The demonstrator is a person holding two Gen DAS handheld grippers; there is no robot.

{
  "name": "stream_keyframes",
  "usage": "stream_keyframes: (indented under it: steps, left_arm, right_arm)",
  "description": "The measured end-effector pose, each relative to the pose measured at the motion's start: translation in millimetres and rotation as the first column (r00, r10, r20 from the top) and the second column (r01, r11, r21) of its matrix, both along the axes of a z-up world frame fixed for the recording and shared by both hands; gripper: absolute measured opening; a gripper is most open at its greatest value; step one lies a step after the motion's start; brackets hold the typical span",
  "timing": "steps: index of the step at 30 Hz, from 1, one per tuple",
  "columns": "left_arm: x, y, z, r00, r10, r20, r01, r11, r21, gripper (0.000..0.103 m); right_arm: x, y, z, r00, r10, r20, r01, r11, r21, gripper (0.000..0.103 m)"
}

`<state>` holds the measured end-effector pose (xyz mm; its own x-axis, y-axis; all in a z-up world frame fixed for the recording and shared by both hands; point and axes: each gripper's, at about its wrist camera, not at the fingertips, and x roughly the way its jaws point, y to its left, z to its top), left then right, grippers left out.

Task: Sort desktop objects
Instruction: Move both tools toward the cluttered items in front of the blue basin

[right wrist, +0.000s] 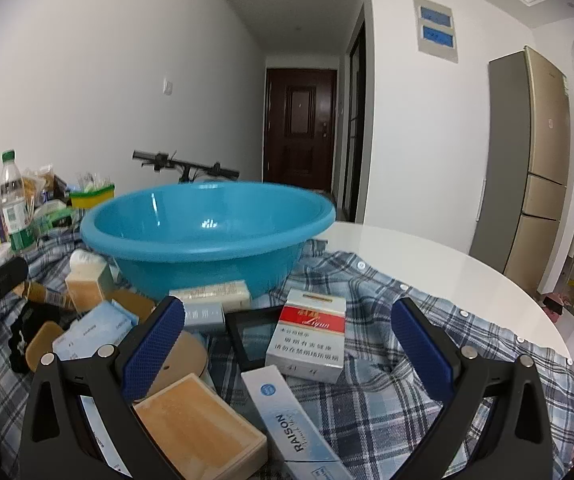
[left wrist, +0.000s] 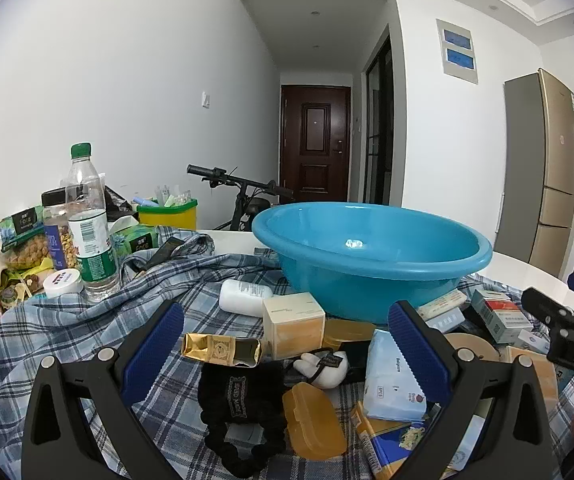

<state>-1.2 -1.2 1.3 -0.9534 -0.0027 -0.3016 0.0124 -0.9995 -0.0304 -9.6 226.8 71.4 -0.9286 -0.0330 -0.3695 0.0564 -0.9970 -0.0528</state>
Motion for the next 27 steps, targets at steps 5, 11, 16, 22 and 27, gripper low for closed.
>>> stream_keyframes:
  steps: [5,11,16,22,27]
  left_arm:
    - [0.9,-6.6,8.1,0.997,0.083,-0.003,-0.083,0.997,-0.005,0.103]
    - [-4.0,-3.1,40.4,0.996,0.071,0.044,-0.070,0.997,-0.015,0.103]
    - [-10.0,8.1,69.8,0.998,0.037,0.051,-0.036,0.999,-0.035,0.103]
    - [-16.2,12.8,103.9,0.996,-0.018,0.084,0.015,0.999,0.037,0.103]
    - [-17.5,12.6,127.6,0.997,-0.017,0.081,0.012,0.998,0.058,0.103]
  right_arm:
    - [-2.6,-1.3,11.2,0.998,-0.008,0.062,0.009,1.000,-0.012,0.103]
    - [-2.9,1.0,46.1,0.997,-0.016,0.076,0.017,1.000,-0.009,0.103]
    - [-3.6,3.7,77.5,0.998,-0.007,0.056,0.008,1.000,-0.023,0.103]
    - [-4.7,0.5,112.4,1.000,0.002,0.011,-0.002,1.000,-0.010,0.103]
    - [-4.3,-2.6,137.7,0.999,0.003,-0.032,-0.003,1.000,0.001,0.103]
